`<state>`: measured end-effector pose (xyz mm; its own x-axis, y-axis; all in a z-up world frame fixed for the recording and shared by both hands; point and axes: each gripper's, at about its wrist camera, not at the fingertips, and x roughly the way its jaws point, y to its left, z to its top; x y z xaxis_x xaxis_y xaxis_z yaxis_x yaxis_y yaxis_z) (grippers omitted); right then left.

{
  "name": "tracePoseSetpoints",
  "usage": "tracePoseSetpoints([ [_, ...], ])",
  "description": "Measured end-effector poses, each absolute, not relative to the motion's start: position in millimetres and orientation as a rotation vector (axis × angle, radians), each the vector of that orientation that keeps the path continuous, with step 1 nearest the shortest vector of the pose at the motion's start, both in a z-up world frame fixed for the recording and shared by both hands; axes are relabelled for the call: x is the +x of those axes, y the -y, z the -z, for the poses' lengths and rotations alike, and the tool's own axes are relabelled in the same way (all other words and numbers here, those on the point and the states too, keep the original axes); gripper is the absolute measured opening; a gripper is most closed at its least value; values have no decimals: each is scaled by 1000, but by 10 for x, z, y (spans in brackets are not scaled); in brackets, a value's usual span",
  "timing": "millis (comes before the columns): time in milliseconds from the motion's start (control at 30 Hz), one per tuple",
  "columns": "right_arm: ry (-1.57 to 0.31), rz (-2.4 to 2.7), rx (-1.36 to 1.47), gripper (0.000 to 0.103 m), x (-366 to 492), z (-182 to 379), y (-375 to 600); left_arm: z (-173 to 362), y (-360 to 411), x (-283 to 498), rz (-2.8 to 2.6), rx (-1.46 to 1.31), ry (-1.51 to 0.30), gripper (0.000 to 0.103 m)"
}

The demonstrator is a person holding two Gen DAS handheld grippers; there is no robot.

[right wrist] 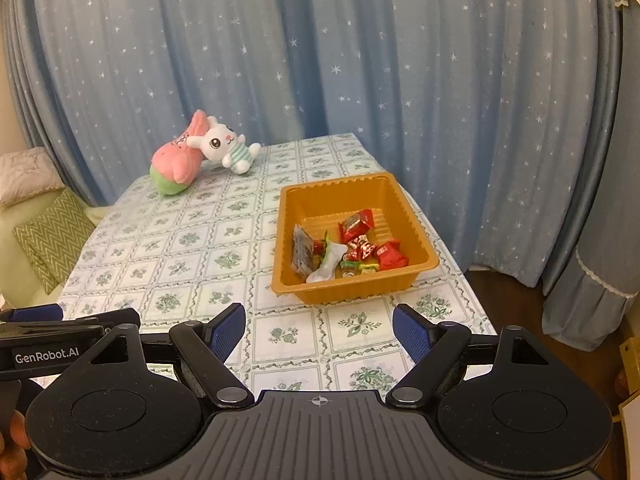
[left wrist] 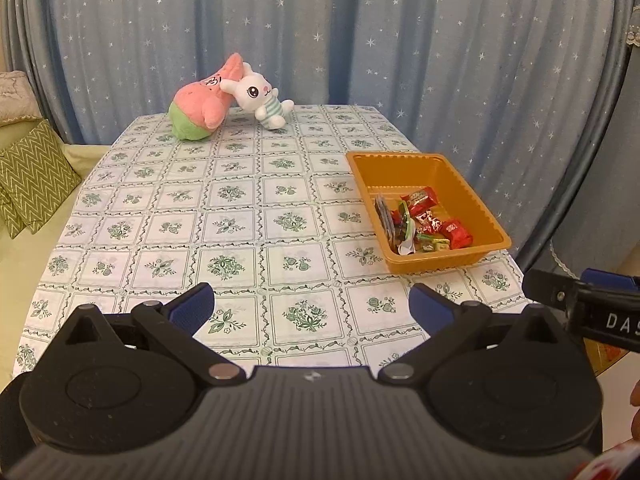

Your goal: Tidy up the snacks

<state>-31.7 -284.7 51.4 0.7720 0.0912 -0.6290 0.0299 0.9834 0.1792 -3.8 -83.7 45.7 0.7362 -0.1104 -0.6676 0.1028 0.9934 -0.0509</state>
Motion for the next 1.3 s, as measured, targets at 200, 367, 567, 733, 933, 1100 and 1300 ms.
tracePoseSetpoints([
  [200,-686,-30,179,80,-327,-509,2857,-457,848,-31,118,-7,-733,103],
  [367,-688,-31,181,80,-328,-507,2857,-453,852,-28,122,-6,-732,103],
  [567,-688,-31,180,80,-327,-498,2850,-457,855,-28,121,-6,-731,103],
  [733,-688,-31,180,80,-326,-499,2853,-455,853,-30,121,-6,-731,103],
  [933,-688,-31,180,80,-325,-499,2852,-451,863,-34,123,-6,-732,103],
  [1100,-688,-31,180,80,-325,-501,2851,-448,864,-33,123,-7,-732,103],
  [1300,-686,-31,179,80,-331,-493,2847,-449,864,-33,122,-7,-733,103],
])
